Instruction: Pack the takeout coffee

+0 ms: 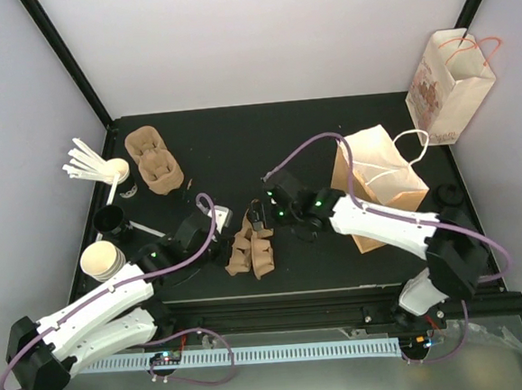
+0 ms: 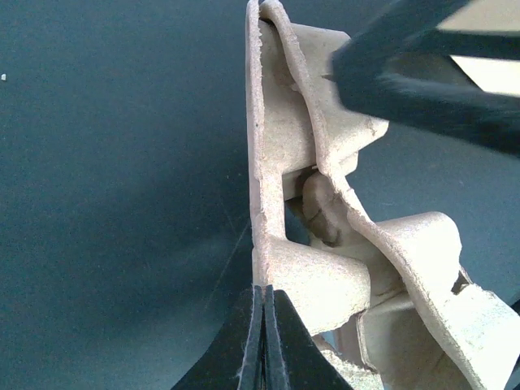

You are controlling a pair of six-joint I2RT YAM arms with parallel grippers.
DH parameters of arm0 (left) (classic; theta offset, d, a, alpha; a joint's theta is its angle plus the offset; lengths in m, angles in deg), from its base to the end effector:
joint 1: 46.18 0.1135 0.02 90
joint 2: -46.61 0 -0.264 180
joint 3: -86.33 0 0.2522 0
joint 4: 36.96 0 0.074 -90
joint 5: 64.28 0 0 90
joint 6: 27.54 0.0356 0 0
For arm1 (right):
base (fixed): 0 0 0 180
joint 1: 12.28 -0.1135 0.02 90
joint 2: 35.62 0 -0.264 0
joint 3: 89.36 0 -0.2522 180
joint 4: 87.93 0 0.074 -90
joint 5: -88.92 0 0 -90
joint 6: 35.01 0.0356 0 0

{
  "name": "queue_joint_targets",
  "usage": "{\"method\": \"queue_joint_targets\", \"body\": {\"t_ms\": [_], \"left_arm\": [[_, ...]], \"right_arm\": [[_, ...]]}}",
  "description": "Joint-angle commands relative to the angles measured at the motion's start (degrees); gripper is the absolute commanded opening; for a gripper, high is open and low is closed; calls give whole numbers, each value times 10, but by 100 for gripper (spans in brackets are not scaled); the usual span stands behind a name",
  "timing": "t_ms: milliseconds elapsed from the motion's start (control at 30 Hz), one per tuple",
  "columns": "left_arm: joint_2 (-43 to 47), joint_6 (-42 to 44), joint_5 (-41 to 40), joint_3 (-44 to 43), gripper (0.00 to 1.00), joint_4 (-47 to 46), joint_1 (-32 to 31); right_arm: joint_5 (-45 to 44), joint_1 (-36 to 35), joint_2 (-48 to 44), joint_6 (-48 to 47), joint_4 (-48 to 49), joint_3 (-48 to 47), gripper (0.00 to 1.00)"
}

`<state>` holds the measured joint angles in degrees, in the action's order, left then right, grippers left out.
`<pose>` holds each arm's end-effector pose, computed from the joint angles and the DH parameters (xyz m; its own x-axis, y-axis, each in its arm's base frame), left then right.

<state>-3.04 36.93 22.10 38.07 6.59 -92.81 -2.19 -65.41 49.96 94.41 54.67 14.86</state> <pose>0.1244 -0.1284 0.2312 -0.7371 0.1540 -0.6580 0.4179 0.8690 -0.2648 0.1941 0.2577 0.2534 -0.8430 -0.0658 -0.5339 -0.3322 0.8443 0.4205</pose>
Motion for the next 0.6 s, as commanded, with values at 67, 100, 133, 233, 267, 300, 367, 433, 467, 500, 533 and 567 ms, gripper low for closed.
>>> {"method": "queue_joint_targets", "body": {"t_ms": [67,100,133,233,267,300,367,433,467,500,533,567], "left_arm": [[5,-13,-11,10,2,-23,-7],[8,-14,-11,13,2,-25,-7],[11,-14,-11,15,2,-25,-7],[15,-14,-15,19,2,-24,-8],[16,-14,-16,20,1,-24,-7],[17,-14,-17,20,2,-23,-7],[17,-17,-21,21,2,-22,-8],[16,-23,-27,22,2,-19,-8],[17,-26,-33,24,1,-18,-7],[16,-30,-39,25,1,-16,-8],[16,-35,-45,26,2,-13,-7],[16,-41,-54,27,2,-9,-7]], "right_arm": [[-65,3,71,71,-33,-34,91],[-64,3,78,76,-26,-32,90],[-66,3,83,80,-23,-31,90],[-74,3,95,88,-23,-29,87],[-76,3,98,89,-21,-27,87],[-80,3,101,92,-22,-23,86],[-86,5,100,98,-24,-14,82],[-91,9,92,107,-23,1,79],[-94,11,86,112,-19,12,77],[-95,13,78,117,-17,27,75],[-98,17,71,122,-12,39,74],[-99,20,65,125,-10,49,73]]}}
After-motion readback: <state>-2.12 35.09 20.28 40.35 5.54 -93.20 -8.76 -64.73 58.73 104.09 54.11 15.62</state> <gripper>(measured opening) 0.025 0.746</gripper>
